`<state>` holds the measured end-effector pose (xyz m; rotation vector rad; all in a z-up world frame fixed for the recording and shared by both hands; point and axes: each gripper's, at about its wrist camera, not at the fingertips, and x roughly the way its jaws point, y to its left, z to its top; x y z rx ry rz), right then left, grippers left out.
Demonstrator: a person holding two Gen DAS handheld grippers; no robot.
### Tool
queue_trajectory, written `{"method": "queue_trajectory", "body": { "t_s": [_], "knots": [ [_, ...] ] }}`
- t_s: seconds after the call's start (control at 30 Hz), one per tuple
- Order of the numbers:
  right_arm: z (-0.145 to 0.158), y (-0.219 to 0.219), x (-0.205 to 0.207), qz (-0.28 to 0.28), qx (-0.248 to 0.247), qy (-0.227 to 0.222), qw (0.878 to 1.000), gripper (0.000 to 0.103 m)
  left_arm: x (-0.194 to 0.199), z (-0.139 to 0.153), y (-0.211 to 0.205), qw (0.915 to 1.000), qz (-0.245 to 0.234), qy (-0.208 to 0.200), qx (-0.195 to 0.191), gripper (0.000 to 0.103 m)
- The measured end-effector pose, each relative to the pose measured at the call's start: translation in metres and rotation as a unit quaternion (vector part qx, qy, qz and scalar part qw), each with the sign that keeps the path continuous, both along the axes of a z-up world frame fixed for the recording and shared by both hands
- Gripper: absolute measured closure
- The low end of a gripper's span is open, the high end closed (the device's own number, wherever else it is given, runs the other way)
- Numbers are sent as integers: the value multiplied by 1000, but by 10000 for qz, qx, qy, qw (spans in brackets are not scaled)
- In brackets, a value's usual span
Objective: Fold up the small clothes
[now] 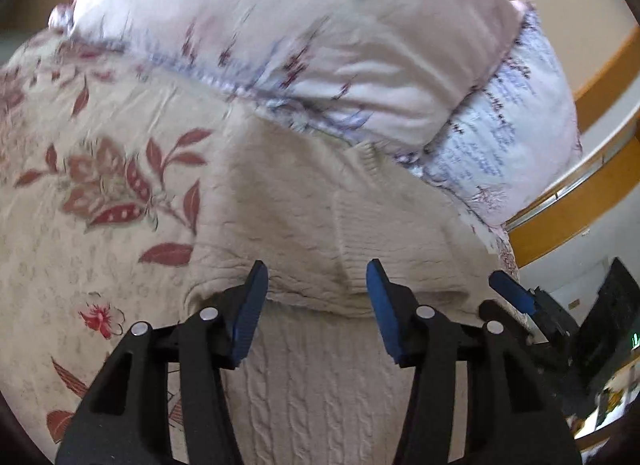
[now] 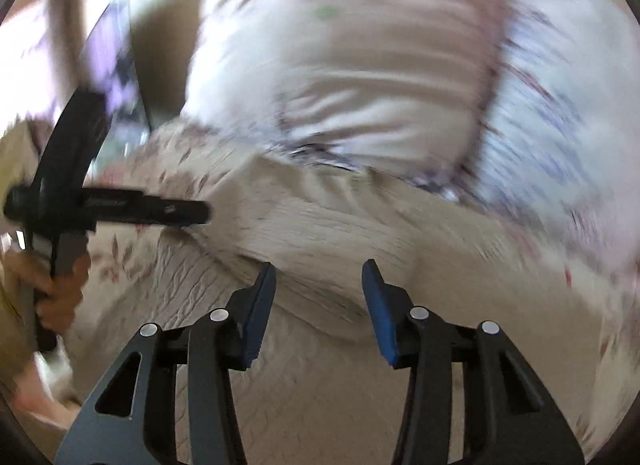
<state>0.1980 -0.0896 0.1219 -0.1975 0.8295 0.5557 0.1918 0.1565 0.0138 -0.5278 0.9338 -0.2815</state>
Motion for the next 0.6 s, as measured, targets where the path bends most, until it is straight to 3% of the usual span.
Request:
{"method": "queue_trajectory", "body": {
  "t_s": [0.13, 0.3, 0.33, 0.37, 0.43, 0.6],
  "knots": [
    [-19, 37, 0, 482, -685, -129, 9964, 56, 1, -15, 1, 9997, 30, 207, -105, 53],
    [-42, 53, 10, 438, -1311, -192, 9902, 56, -3, -15, 5, 9996, 71, 216, -174, 54],
    [-47, 54, 13, 413, -1378, -157, 9895, 61, -3, -15, 5, 9995, 90, 240, -183, 54],
    [-49, 52, 14, 383, -1393, -152, 9894, 67, -3, -15, 4, 9995, 94, 239, -190, 54],
    [-49, 49, 16, 309, -1368, -123, 9900, 94, -4, -15, 4, 9995, 101, 231, -196, 54],
    [-29, 18, 17, -315, -678, -186, 9970, 96, -3, -14, 3, 9996, 99, 230, -155, 54]
  ]
}}
